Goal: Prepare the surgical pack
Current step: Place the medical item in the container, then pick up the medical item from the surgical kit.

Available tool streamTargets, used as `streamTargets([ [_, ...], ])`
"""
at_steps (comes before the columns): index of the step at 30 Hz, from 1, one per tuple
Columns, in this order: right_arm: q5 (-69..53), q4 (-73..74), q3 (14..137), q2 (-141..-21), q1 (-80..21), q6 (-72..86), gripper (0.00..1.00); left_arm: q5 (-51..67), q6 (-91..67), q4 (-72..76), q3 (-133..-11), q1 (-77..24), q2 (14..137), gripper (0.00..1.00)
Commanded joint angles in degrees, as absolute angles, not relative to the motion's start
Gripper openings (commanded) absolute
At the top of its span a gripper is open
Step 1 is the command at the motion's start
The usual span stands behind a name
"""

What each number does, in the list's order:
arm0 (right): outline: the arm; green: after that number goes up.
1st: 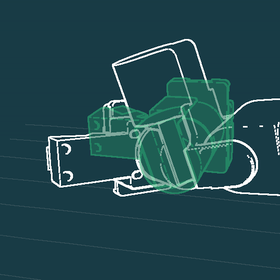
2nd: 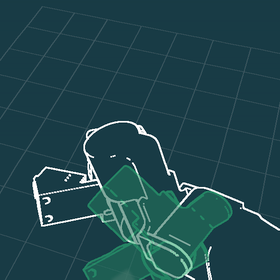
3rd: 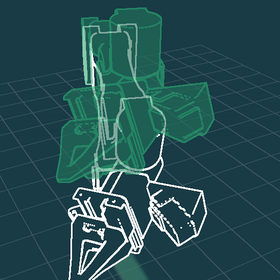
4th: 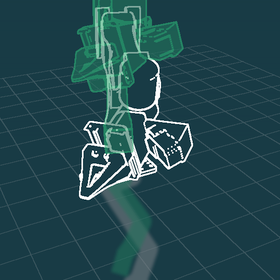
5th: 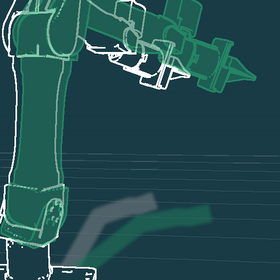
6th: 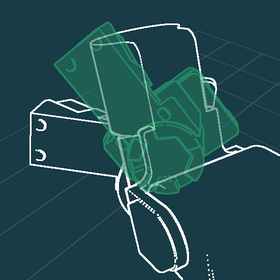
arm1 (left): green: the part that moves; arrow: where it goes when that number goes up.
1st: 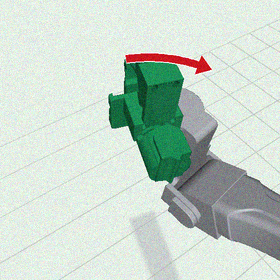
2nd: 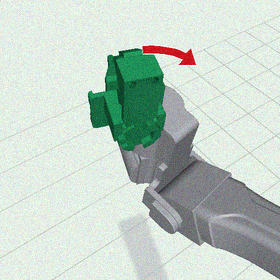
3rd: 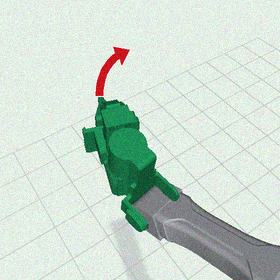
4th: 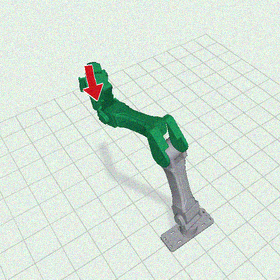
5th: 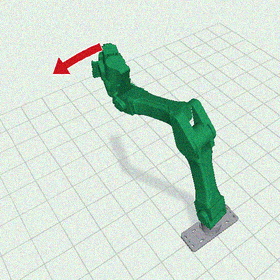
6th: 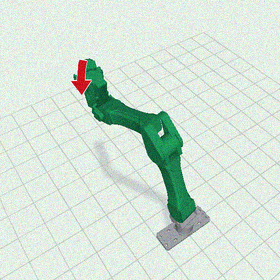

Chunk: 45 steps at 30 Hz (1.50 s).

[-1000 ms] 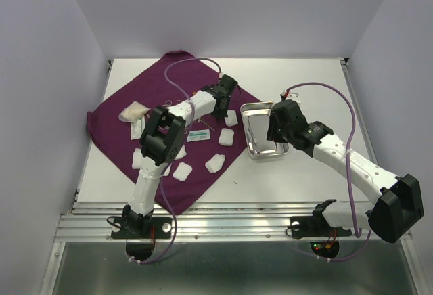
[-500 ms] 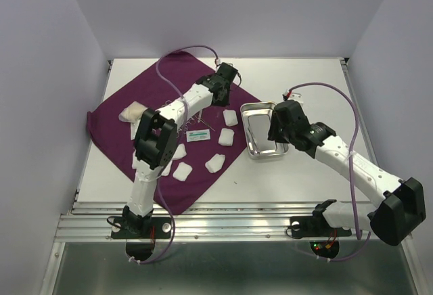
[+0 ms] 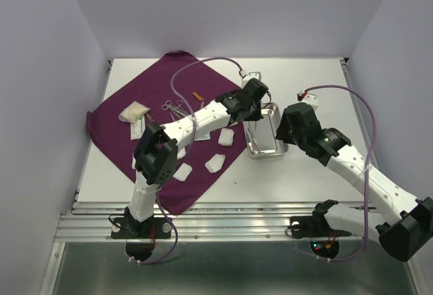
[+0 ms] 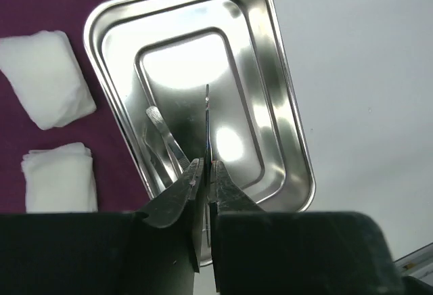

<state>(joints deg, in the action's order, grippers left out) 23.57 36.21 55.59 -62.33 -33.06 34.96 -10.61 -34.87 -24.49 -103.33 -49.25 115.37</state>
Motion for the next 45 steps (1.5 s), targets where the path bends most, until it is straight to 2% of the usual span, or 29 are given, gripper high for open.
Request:
streamTargets([
  [1, 27.33, 39.28, 55.99, -59.33, -33.31, 36.83, 0.46, -11.08, -41.92, -20.22, -100.64, -50.27, 116.19, 0.0],
  [8, 28.48, 41.22, 56.16, -57.39, -33.31, 37.26, 0.47, -14.51, -45.26, -18.55, -99.5, -54.14, 120.14, 0.0],
  [11, 28.3, 41.13, 55.81, -57.57, -33.31, 37.44, 0.47, -14.24, -47.55, -18.11, -97.3, -54.49, 120.23, 0.04],
  [15, 28.12, 40.96, 55.28, -57.39, -33.31, 37.44, 0.47, -15.55, -48.69, -17.67, -95.45, -55.02, 119.18, 0.22],
  [17, 28.12, 40.96, 55.2, -57.39, -33.31, 37.35, 0.47, -16.08, -49.04, -17.58, -95.27, -55.11, 118.66, 0.26],
  [20, 28.04, 40.78, 55.2, -57.48, -33.31, 37.27, 0.47, -16.52, -48.96, -17.58, -94.75, -55.11, 117.95, 0.42],
  [21, 28.04, 40.87, 55.2, -57.48, -33.31, 37.27, 0.47, -16.7, -48.96, -17.75, -94.75, -55.11, 117.78, 0.52],
  [22, 28.12, 40.78, 55.2, -57.48, -33.31, 37.18, 0.47, -16.79, -48.78, -17.84, -94.75, -55.11, 117.51, 0.54],
  [25, 27.86, 40.61, 55.28, -57.48, -33.31, 37.26, 0.47, -18.62, -48.25, -18.28, -94.57, -55.2, 115.67, 0.54],
  [30, 27.42, 40.43, 55.02, -57.22, -33.31, 37.26, 0.47, -25.04, -47.37, -21.18, -92.99, -54.58, 109.26, 0.48],
  [35, 26.11, 39.64, 54.58, -57.57, -33.31, 37.44, 0.49, -27.94, -48.24, -24.42, -88.07, -49.24, 103.63, 0.45],
  [39, 24.7, 38.5, 54.4, -58.18, -33.31, 37.53, 0.53, -26.9, -48.87, -24.17, -82.37, -44.06, 101.35, 0.44],
  [45, 24.26, 38.23, 54.84, -58.1, -33.31, 37.44, 0.54, -25.66, -47.37, -24.35, -79.8, -37.63, 103.09, 0.47],
])
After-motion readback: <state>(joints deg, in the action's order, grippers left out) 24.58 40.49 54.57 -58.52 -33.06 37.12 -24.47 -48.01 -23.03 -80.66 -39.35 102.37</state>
